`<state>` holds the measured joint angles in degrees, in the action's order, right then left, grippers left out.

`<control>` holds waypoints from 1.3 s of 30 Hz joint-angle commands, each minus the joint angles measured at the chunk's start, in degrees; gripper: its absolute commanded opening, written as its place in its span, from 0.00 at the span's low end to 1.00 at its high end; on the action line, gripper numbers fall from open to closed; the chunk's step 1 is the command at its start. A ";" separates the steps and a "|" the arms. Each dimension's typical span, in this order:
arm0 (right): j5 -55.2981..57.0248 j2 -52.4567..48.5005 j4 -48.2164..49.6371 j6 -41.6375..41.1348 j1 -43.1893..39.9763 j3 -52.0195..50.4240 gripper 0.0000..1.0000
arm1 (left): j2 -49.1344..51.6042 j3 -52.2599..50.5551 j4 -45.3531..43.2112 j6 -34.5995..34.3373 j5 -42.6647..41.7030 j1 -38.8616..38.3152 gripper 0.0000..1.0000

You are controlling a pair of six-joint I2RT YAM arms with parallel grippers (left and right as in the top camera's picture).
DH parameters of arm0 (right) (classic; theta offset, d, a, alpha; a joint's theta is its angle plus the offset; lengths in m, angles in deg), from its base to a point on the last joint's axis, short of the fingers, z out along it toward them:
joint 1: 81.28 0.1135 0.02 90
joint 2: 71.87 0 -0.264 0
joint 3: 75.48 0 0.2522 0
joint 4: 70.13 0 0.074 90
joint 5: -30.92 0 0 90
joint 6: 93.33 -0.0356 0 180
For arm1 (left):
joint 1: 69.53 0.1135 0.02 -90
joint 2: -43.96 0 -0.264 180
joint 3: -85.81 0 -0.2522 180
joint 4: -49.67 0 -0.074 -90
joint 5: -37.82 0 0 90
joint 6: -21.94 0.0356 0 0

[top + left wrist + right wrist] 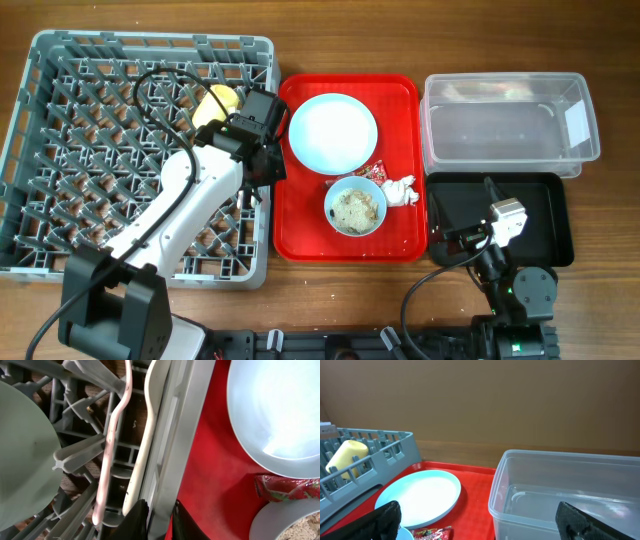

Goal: Sort waste into correct bins and load items into the dishwasher rack

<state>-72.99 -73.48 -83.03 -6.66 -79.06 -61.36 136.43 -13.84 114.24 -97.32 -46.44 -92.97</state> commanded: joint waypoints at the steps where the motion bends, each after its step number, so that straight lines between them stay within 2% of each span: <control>1: -0.13 -0.07 0.31 0.20 0.35 -0.07 1.00 | 0.63 -0.70 -0.28 0.22 0.09 0.09 0.17; 20: -0.13 -0.07 0.31 0.17 0.35 -0.07 1.00 | 0.63 -0.70 -0.52 -1.31 -0.79 0.09 0.14; 25: -0.13 -0.07 0.31 0.20 0.35 -0.07 1.00 | 0.63 -0.70 -0.96 -1.29 -1.20 0.09 0.07; 31: -0.13 -0.07 0.31 0.17 0.35 -0.07 1.00 | 0.63 -0.70 -1.14 -1.29 -1.81 0.09 0.06; 34: -0.13 -0.07 0.31 0.17 0.35 -0.07 1.00 | 0.63 -0.70 -0.83 -1.01 -1.18 0.09 0.11; 37: -0.13 -0.07 0.31 0.17 0.35 -0.07 1.00 | 0.63 -0.70 -0.85 -1.01 0.70 0.11 0.24; 39: -0.13 -0.07 0.31 0.17 0.35 -0.07 1.00 | 0.63 -0.70 -0.94 -1.01 2.84 0.11 0.27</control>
<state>-72.99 -73.48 -83.03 -6.66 -79.06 -61.36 136.54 -13.84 113.32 -97.03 -46.27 -93.01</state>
